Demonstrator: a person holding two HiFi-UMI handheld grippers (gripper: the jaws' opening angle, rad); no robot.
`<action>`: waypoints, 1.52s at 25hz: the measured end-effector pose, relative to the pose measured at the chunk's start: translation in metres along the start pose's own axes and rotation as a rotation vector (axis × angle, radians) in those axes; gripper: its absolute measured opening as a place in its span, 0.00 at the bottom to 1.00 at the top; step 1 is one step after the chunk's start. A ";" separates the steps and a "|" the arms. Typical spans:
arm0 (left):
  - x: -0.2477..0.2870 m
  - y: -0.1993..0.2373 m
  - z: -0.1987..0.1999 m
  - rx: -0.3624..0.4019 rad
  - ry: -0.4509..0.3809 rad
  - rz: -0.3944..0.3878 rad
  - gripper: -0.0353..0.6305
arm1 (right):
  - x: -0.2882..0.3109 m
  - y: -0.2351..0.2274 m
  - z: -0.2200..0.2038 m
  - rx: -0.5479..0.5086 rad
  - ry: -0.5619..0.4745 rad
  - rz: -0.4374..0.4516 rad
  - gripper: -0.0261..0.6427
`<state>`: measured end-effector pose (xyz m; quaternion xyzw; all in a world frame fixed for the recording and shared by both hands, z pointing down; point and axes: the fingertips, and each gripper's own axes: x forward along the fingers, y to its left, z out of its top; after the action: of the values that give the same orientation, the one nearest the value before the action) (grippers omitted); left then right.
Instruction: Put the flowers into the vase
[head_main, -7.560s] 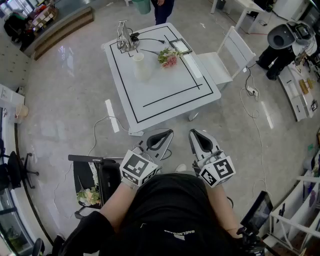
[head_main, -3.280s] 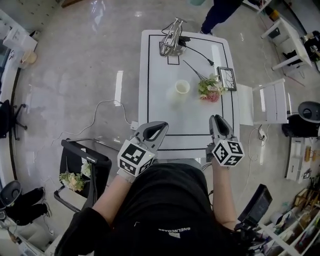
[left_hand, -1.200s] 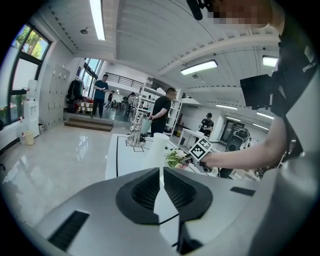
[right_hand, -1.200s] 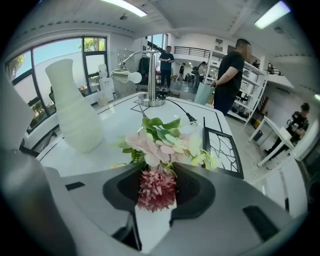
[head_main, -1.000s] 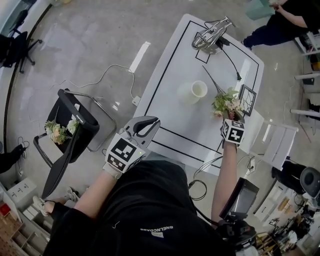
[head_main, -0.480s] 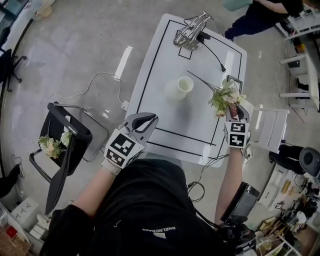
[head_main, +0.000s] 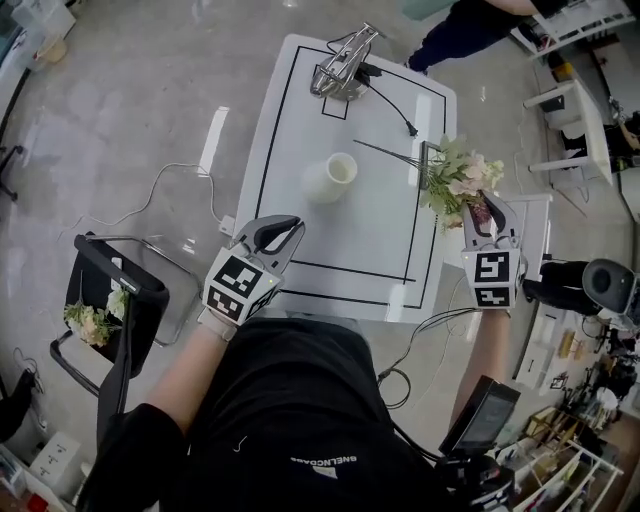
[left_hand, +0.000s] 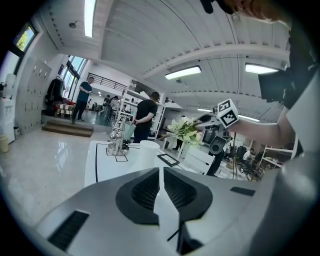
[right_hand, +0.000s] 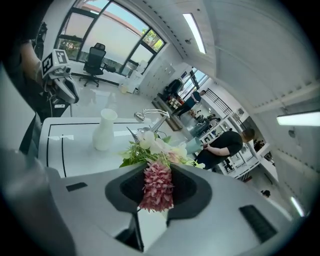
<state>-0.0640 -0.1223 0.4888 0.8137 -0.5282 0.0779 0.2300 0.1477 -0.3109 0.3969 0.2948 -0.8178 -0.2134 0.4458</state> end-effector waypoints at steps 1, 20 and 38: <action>0.003 0.000 0.001 0.002 -0.002 -0.003 0.06 | -0.007 -0.003 0.006 -0.014 -0.008 -0.001 0.20; 0.068 0.030 0.020 0.019 -0.012 0.013 0.22 | -0.069 -0.003 0.071 -0.268 -0.049 0.041 0.20; 0.085 0.026 0.027 0.091 0.027 -0.072 0.23 | -0.021 0.051 0.123 -0.666 0.004 0.066 0.20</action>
<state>-0.0544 -0.2137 0.5037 0.8405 -0.4914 0.1045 0.2028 0.0367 -0.2488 0.3529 0.1067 -0.7112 -0.4541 0.5259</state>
